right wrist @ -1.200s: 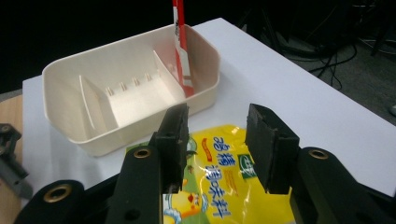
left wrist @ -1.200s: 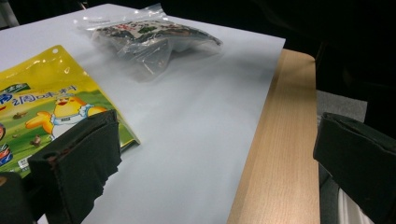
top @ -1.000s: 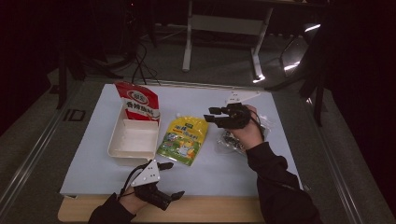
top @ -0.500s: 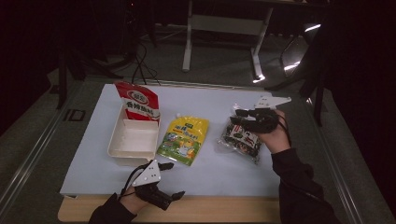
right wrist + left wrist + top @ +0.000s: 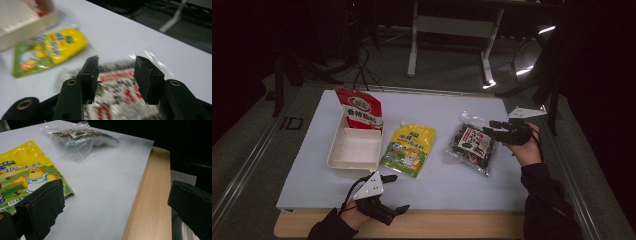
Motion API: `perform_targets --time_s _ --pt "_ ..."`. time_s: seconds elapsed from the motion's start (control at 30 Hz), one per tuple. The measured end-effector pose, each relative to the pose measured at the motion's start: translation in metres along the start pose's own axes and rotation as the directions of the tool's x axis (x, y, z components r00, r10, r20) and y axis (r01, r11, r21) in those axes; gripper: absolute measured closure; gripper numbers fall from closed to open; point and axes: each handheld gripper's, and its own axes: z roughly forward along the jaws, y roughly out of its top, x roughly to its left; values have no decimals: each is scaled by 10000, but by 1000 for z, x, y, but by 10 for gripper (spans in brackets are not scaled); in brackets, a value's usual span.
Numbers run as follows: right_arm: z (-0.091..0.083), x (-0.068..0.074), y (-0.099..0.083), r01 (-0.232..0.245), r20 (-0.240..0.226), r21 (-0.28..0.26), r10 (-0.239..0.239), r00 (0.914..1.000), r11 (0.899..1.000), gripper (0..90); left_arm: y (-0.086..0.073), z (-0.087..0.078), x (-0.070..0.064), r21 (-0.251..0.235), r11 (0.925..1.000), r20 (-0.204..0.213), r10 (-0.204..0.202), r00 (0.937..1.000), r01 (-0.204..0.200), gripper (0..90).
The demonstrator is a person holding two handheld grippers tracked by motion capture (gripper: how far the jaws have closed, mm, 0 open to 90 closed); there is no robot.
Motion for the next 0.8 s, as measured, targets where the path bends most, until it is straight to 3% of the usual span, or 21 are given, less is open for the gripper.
perform_targets --time_s 0.17,0.5,0.8 --pt "1 -21 -12 -458 522 158 449 9976 9988 522 -1 -1 0 -47 10000 -52 -84 10000 84 15" --pt "7 -61 -28 -1265 1507 624 1160 9818 9900 500 -4 -6 1 -82 9998 -327 -173 9993 171 16" --pt "20 -89 -38 -2106 1941 1092 1869 9630 9715 494 -6 -10 -2 -125 9998 -401 -147 9991 142 15"
